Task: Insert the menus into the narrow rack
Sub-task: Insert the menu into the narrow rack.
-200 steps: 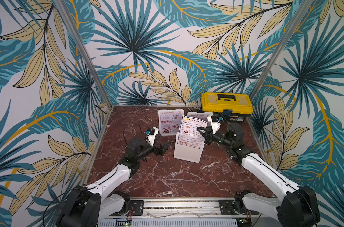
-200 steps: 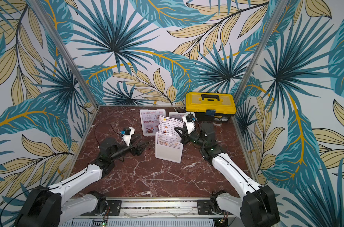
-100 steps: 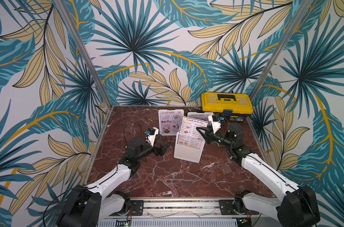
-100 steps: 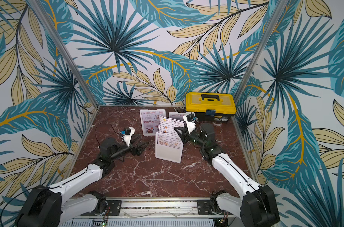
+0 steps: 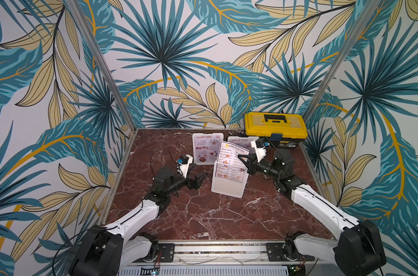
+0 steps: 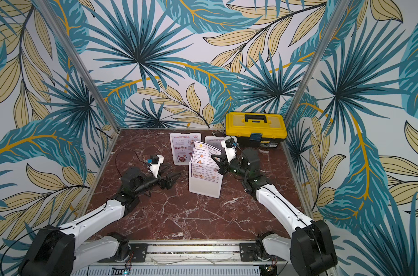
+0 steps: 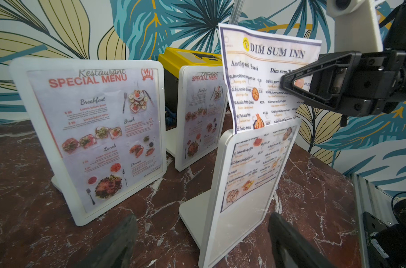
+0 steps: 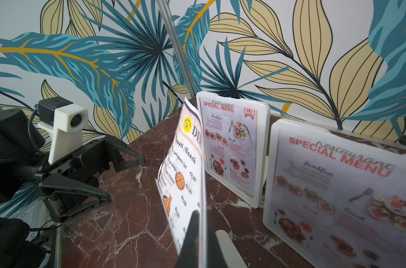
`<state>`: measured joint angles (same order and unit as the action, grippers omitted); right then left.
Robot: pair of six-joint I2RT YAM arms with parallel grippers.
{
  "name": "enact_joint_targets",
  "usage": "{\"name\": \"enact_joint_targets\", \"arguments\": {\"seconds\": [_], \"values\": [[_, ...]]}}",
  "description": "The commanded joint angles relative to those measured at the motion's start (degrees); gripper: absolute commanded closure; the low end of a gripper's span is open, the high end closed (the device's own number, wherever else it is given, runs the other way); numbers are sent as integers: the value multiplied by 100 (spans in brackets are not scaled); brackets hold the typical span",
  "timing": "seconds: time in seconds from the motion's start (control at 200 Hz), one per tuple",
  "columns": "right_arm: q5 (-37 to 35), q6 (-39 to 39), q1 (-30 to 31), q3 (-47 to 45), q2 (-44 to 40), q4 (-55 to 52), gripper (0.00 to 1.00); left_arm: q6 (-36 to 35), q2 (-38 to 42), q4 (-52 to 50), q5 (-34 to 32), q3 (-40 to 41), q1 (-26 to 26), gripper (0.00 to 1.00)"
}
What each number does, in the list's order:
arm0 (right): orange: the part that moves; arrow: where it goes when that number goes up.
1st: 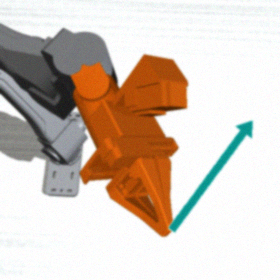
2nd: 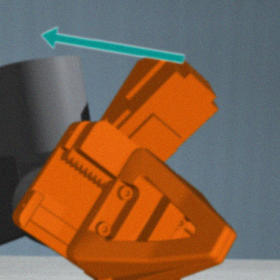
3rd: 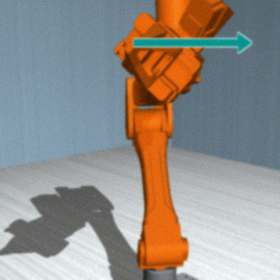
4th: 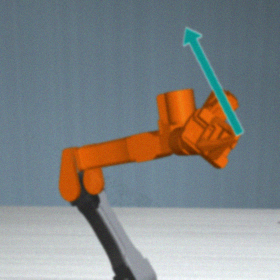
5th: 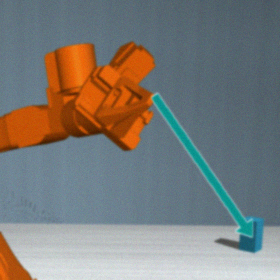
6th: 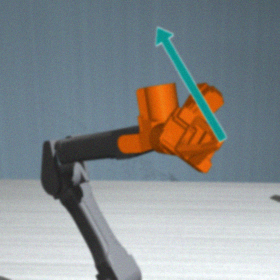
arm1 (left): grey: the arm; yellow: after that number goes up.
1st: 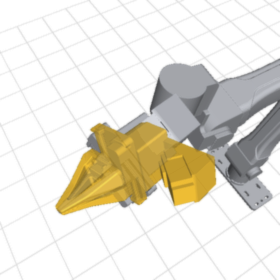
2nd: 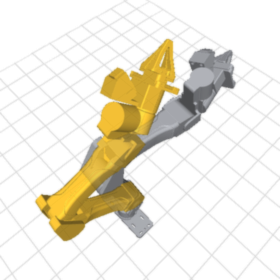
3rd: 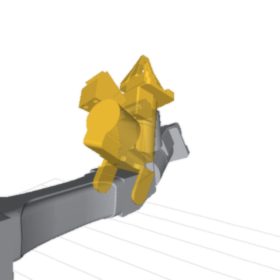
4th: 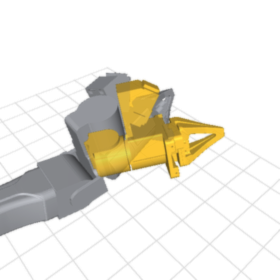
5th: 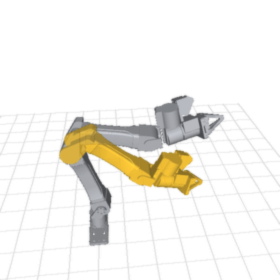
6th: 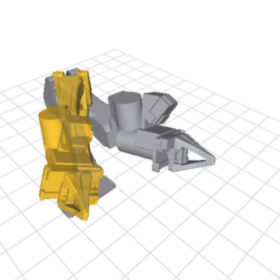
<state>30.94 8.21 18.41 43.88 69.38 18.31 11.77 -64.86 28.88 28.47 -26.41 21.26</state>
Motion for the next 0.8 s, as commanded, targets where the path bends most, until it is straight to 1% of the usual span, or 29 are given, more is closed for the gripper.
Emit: {"name": "enact_joint_targets", "arguments": {"seconds": [0.0,0.09,0.125,0.15,0.2,0.245,0.285,0.34,0.431,0.511,0.611,0.656,0.701,0.796], "values": [[212,140,4,-260,30,297,100,-70,104,47,-10,134,-36,12],[213,164,4,-309,75,332,100,-70,116,47,-29,156,-36,12],[201,164,0,-318,75,340,98,-70,110,47,-33,154,-40,12],[176,157,4,-319,72,340,96,-70,105,44,-32,150,-38,12],[73,155,4,-319,28,311,88,-69,99,45,-24,137,-40,12],[-14,159,4,-304,-26,284,78,-78,97,47,-9,126,-40,12],[-98,163,4,-285,-87,263,71,-78,105,47,-15,119,-41,12],[-232,196,4,-259,-184,261,67,-78,120,47,-13,126,-42,12],[-383,243,4,-195,-322,202,65,-69,164,47,-15,153,-40,12],[-426,232,-1,-103,-351,122,66,-61,193,47,-31,171,-47,12],[-299,215,2,-38,-290,121,76,-61,194,47,-55,189,-51,12],[-235,207,0,-37,-256,121,85,-61,184,47,-59,181,-46,12],[-167,196,-2,-60,-259,112,91,-61,184,47,-51,173,-51,12],[-108,181,3,-165,-288,177,98,-70,193,47,-44,172,-58,12]]}}
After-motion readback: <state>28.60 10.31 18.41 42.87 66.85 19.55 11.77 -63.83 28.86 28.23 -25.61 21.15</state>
